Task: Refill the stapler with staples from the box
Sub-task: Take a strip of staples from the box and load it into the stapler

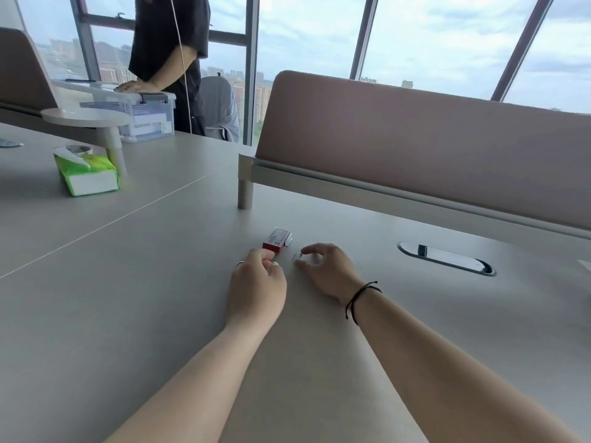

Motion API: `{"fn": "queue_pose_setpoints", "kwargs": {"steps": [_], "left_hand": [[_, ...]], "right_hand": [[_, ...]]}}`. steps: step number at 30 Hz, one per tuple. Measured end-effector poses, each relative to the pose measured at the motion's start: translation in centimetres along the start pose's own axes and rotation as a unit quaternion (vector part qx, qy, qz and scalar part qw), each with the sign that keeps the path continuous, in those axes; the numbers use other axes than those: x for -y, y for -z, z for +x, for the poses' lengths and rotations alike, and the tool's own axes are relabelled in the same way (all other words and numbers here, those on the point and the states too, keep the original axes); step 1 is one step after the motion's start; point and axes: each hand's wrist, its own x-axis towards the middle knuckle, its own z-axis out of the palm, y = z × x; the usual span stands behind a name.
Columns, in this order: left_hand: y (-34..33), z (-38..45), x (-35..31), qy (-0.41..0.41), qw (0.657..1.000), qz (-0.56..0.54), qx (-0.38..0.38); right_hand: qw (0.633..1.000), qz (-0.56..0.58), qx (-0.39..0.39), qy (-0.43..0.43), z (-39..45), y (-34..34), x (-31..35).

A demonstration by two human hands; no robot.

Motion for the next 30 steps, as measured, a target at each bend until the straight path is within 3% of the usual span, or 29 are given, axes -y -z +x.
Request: {"fn": "queue_pose_setpoints", "kwargs": {"steps": [4, 8, 13, 17, 20, 24, 30], "left_hand": [[0.7, -1.0, -0.8, -0.024, 0.999, 0.020, 0.016], [1.1, -4.4, -1.9, -0.100, 0.989, 0.058, 0.097], [2.4, -10.6, -3.8, -0.229, 0.950, 0.065, 0.202], [4.7, -15.5, -6.9, -0.321, 0.926, 0.045, 0.192], [6.4, -19.9, -8.7, -0.375, 0.897, 0.029, 0.233], [7.4, -24.6, -8.5, -0.380, 0.873, 0.054, 0.301], [7.5, -27.7, -7.1, -0.391, 0.865, 0.115, 0.294]], "right_hand": [[0.999, 0.041, 0.021, -0.010, -5.1, 2.0, -1.4], [0.996, 0.091, 0.022, -0.011, -11.5, 5.2, -3.4], [0.969, 0.231, 0.077, -0.046, -19.5, 10.1, -5.3], [0.966, 0.233, 0.106, -0.039, -25.6, 14.8, -6.4], [0.965, 0.233, 0.120, -0.026, -30.4, 16.8, -7.0], [0.969, 0.219, 0.110, -0.009, -36.1, 16.9, -8.9], [0.967, 0.245, 0.066, -0.006, -40.2, 14.8, -10.8]]}}
